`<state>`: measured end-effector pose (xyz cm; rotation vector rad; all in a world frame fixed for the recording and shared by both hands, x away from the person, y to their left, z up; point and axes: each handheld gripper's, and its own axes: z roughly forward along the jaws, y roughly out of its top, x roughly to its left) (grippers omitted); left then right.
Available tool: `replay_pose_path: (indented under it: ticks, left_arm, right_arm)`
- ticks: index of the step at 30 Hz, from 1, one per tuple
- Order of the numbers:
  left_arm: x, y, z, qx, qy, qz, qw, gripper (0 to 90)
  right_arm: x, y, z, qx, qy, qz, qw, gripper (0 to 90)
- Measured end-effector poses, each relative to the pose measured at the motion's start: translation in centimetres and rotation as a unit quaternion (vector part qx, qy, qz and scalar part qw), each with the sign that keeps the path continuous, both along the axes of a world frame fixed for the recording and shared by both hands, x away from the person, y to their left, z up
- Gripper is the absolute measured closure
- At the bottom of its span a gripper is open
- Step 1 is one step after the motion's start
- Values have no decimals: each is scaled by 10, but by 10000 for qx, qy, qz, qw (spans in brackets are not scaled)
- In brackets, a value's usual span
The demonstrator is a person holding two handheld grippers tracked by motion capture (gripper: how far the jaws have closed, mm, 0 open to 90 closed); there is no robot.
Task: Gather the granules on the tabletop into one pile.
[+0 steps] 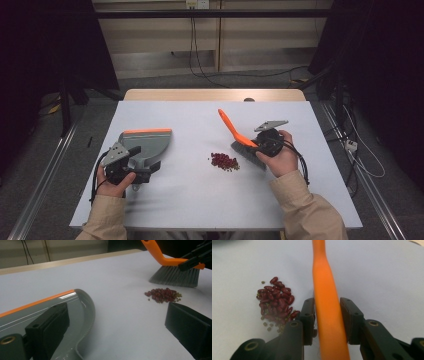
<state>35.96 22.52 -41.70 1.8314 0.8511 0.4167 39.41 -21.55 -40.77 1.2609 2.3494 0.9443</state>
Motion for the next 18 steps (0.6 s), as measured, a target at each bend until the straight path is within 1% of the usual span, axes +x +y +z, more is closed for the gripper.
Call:
replay_pose_path:
  ticks: [1,2,3,4,5,7,11,12,14,16,18]
  left_arm:
    - [0,0,0,7,-6,-7,10000,53]
    - [0,0,1,-10,5,3,10000,53]
    - [0,-1,1,-57,1,27,10000,53]
    - [-1,0,2,-38,-9,14,10000,53]
    - [-1,0,2,-66,-25,26,10000,53]
    - [-1,1,3,-58,-39,25,10000,53]
    - [-1,1,3,-61,-33,16,10000,53]
    - [-1,0,3,-82,-37,25,10000,53]
    - [-1,0,3,-51,-46,5,10000,53]
    - [-2,0,3,-65,-37,6,10000,53]
    - [-1,-1,3,-58,-25,2,10000,53]
  right_arm:
    - [0,2,-1,-40,74,-20,10000,691]
    - [0,3,-2,-69,97,36,9999,704]
    - [0,6,-2,-44,132,-16,9999,707]
    - [-1,7,-2,-85,137,-135,9998,708]
    - [-2,9,-1,-133,153,-301,9993,709]
    - [-6,12,-1,-11,233,-559,9982,710]
    - [-12,18,-4,131,108,-887,9959,711]
    - [-14,20,-4,148,68,-950,9953,711]
    - [-16,24,-5,156,3,-1112,9937,711]
    - [-19,29,-6,157,-58,-1226,9923,711]
    - [-20,33,-7,218,-125,-1296,9912,711]
